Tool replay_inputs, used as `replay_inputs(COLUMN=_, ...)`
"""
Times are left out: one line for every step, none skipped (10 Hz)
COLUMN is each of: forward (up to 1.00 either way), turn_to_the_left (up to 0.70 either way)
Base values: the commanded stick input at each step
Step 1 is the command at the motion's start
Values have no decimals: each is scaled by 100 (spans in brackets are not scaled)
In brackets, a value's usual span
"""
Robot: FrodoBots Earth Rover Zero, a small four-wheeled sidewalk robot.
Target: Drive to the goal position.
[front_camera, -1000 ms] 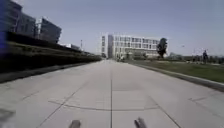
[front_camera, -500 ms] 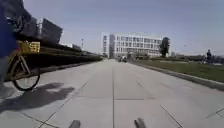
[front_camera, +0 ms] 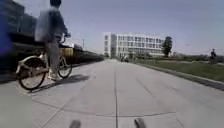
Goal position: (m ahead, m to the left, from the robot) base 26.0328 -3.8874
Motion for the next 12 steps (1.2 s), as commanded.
replay_inputs(forward=100, turn_to_the_left=0)
replay_inputs(forward=100, turn_to_the_left=0)
replay_inputs(forward=100, turn_to_the_left=0)
replay_inputs(forward=100, turn_to_the_left=0)
replay_inputs(forward=100, turn_to_the_left=0)
replay_inputs(forward=100, turn_to_the_left=0)
replay_inputs(forward=100, turn_to_the_left=0)
replay_inputs(forward=100, turn_to_the_left=0)
replay_inputs(forward=100, turn_to_the_left=0)
replay_inputs(forward=100, turn_to_the_left=0)
replay_inputs(forward=100, turn_to_the_left=-36)
replay_inputs(forward=100, turn_to_the_left=-8)
